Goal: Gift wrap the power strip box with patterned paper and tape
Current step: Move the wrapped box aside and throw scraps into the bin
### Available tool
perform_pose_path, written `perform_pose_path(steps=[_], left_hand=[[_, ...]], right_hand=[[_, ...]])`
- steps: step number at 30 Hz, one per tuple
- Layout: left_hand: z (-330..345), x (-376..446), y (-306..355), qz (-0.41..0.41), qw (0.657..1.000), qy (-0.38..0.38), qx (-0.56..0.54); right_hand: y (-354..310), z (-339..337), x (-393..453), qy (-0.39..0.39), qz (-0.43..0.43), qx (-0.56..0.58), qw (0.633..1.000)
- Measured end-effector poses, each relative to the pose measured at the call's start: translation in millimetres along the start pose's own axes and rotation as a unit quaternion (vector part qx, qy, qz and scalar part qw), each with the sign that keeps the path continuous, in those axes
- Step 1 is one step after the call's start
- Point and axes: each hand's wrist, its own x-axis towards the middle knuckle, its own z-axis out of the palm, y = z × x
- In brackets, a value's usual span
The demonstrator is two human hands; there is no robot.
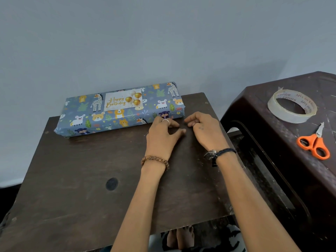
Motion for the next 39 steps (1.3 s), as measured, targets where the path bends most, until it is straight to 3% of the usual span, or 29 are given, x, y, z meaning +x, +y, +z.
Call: perform_pose_path(steps=[8,11,14,16,20,22,24,30,33,35,37,39], left_hand=[[9,-6,10,0.003,0.998,0.015,0.069],[3,-6,10,-0.058,0.992,0.082,-0.071],[-11,-2,14,-0.127,0.915,0.1,-0.37],[-18,-4,18,-0.148,0.861,0.076,-0.481],[-22,-19,19,-0.215,0.812,0.033,-0.542],[-26,-29,18,-0.242,0.804,0.029,-0.543],[-32,-40,14,-0.259,0.8,0.04,-0.539],[-64,-83,-8,-0.277,0.796,0.103,-0.528],[-76,-110,-25,-0.265,0.811,0.168,-0.493],[-79,-131,-35,-0.254,0.832,0.218,-0.443],[-83,-150,-45,-0.234,0.836,0.284,-0.406],[-90,-162,-52,-0.218,0.82,0.341,-0.405]], right_hand=[[1,-2,1,-0.017,-0.002,0.01,1.0],[2,-2,1,-0.011,0.001,0.024,1.0],[-1,-2,1,-0.012,0.009,0.028,0.999],[-5,-1,-2,-0.02,0.016,0.061,0.998],[-24,3,-16,-0.116,0.051,0.245,0.961],[-33,7,-28,-0.155,0.071,0.346,0.923],[-40,11,-41,-0.163,0.067,0.368,0.913],[-58,35,-84,-0.107,0.021,0.277,0.955],[-64,61,-107,-0.05,-0.053,0.158,0.985],[-64,81,-124,-0.059,-0.098,0.015,0.993],[-63,100,-143,-0.11,-0.121,-0.154,0.974],[-64,114,-164,-0.147,-0.181,-0.277,0.932]])
